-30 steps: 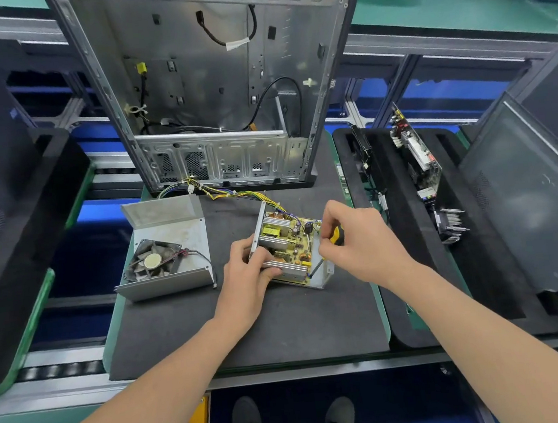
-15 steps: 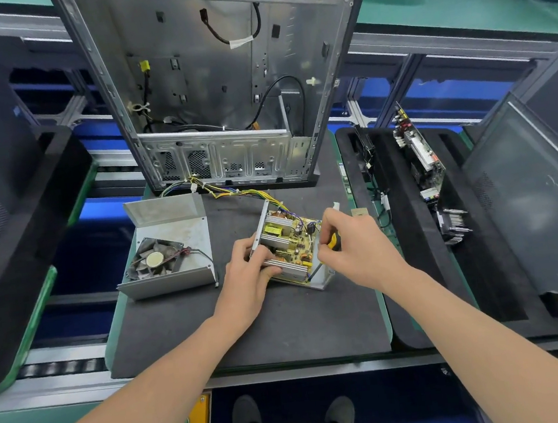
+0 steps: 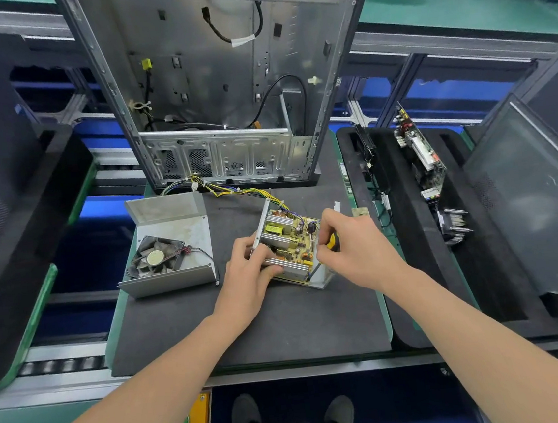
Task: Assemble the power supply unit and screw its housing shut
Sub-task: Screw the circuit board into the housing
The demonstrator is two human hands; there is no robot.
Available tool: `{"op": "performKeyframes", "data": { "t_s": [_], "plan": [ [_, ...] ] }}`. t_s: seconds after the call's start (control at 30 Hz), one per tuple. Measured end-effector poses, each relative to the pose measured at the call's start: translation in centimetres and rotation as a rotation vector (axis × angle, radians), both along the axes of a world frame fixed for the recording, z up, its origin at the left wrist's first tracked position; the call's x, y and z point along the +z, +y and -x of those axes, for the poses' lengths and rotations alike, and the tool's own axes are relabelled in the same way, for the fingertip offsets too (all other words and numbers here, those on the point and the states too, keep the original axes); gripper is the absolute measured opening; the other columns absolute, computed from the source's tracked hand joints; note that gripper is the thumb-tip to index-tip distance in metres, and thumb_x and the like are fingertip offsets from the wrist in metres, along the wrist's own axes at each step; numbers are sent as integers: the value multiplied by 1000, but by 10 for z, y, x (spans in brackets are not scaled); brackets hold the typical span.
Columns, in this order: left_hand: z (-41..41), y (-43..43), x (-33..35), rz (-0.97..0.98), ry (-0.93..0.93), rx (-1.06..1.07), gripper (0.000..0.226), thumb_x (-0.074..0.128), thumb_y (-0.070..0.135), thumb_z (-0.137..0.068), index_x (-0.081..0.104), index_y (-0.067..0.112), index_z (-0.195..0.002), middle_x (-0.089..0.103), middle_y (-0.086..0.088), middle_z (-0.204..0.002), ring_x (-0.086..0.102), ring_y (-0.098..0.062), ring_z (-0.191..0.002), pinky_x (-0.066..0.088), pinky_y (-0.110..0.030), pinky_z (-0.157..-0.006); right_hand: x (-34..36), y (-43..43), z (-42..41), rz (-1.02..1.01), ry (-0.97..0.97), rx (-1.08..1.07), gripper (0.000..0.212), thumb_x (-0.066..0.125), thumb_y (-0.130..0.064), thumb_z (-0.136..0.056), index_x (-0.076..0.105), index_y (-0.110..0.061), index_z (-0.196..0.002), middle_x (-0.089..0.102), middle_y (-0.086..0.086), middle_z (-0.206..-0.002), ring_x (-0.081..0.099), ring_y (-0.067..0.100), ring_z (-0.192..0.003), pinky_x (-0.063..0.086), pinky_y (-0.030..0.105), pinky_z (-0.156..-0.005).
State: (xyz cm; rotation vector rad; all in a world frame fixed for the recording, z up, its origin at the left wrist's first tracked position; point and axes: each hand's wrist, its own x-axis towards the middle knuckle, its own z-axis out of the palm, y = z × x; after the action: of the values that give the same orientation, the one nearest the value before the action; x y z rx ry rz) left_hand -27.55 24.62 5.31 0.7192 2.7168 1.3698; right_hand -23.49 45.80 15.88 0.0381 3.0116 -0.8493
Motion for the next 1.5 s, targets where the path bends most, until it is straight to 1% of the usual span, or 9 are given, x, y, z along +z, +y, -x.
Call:
{"op": "performKeyframes", "data": {
  "t_s": [0.53, 0.67, 0.77, 0.87, 1.0, 1.1, 1.33, 1.4, 1.5],
  "plan": [
    [1, 0, -2, 5, -2, 1, 16, 73, 12, -95, 62, 3, -100, 46, -9, -129, 57, -32, -111, 46, -56, -100, 2, 0, 2, -80, -9, 166, 15, 66, -15, -90, 53, -22, -89, 63, -3, -77, 57, 11, -63, 48, 35, -57],
    [1, 0, -3, 2, 0, -2, 16, 73, 13, -95, 61, 3, -100, 46, -9, -130, 57, -32, -111, 47, -55, -100, 1, 0, 3, -97, -4, 232, 16, 65, -12, -90, 53, -23, -88, 59, -13, -76, 57, 8, -66, 41, 24, -56],
    [1, 0, -3, 2, -1, -2, 16, 73, 13, -95, 61, 4, -99, 45, -8, -130, 57, -31, -110, 47, -55, -100, -1, -1, 6, -134, -8, 217, 14, 64, -19, -94, 51, -24, -92, 61, -9, -74, 58, 9, -65, 47, 32, -56],
    [0, 0, -4, -3, 1, -5, 15, 72, 14, -95, 61, 5, -99, 45, -7, -130, 57, -30, -110, 47, -56, -100, -2, -1, 7, -164, -2, 206, 18, 65, -30, -97, 48, -25, -93, 58, -8, -68, 56, 7, -63, 42, 32, -53],
    [0, 0, -4, -8, 8, -1, 15, 72, 14, -96, 62, 5, -100, 45, -7, -131, 57, -29, -107, 47, -55, -99, 6, 2, 5, -76, -38, 276, 20, 65, -21, -85, 47, -28, -91, 54, -12, -86, 53, 7, -76, 41, 28, -62],
    [-1, 1, -5, -6, 11, 6, 15, 72, 14, -96, 62, 4, -101, 46, -8, -132, 57, -30, -106, 48, -55, -98, 9, 5, 7, -136, -39, 275, 20, 63, -18, -88, 46, -26, -95, 53, -13, -80, 53, 7, -73, 44, 32, -60],
    [-1, 2, -9, -3, 39, 4, 15, 72, 12, -95, 63, 3, -101, 46, -10, -131, 59, -31, -104, 49, -56, -97, 3, -2, 8, -338, -12, 170, 27, 53, -49, -104, 40, -27, -95, 49, -7, -62, 50, 22, -59, 26, 32, -49],
    [-1, 2, -11, -1, 48, 2, 15, 72, 12, -96, 63, 3, -102, 46, -10, -132, 59, -31, -105, 49, -56, -97, 7, -3, 7, -309, -31, 195, 25, 55, -46, -101, 42, -27, -94, 49, -7, -70, 54, 24, -64, 32, 33, -51],
    [-1, 2, -14, 11, 64, 2, 13, 71, 15, -96, 64, 7, -104, 45, -9, -134, 58, -30, -109, 47, -55, -100, 22, -1, 7, -286, -85, 360, 13, 60, -26, -94, 51, -26, -102, 45, -7, -101, 57, 23, -75, 47, 40, -61]
  ]
}}
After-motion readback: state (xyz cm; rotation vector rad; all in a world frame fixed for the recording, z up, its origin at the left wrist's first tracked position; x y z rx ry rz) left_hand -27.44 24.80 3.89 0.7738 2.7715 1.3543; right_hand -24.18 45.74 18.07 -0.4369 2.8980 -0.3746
